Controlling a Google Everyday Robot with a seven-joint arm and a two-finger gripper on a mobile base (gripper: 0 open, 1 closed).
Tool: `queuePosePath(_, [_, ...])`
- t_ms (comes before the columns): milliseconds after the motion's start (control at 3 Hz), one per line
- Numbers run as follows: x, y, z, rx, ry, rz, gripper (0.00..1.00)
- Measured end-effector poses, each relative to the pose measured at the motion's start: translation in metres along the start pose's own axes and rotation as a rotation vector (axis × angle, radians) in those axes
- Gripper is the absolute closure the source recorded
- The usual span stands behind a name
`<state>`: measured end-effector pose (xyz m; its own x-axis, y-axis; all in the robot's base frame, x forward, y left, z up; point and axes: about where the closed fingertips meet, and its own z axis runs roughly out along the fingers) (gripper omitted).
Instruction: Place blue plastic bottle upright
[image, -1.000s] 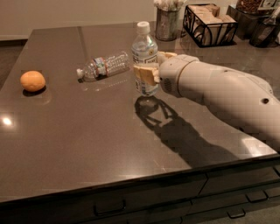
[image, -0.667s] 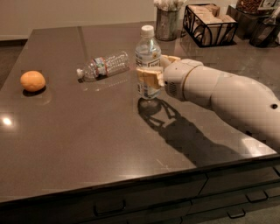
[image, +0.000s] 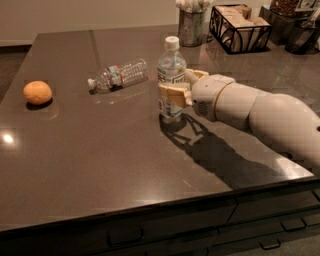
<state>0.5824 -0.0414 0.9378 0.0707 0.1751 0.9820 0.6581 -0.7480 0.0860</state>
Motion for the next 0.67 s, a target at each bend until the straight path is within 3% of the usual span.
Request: queuePosePath(667, [-0.0104,-0.0009,0.0015,0.019,0.005,-0.002,0.59])
